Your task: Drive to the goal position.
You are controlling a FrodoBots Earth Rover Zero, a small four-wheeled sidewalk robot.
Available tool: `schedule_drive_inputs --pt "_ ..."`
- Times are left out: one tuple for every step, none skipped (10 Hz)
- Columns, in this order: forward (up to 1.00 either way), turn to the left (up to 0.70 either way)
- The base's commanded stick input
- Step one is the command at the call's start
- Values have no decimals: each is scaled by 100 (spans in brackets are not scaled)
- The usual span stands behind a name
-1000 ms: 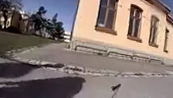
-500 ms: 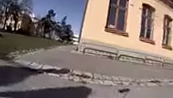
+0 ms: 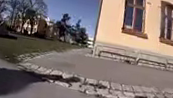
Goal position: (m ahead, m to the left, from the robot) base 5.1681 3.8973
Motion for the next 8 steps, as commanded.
schedule_drive_inputs --pt "85 34" --pt "85 34" --pt "85 14" --pt "85 0" --pt "85 0" --pt "85 0" --pt "85 0" --pt "85 0"
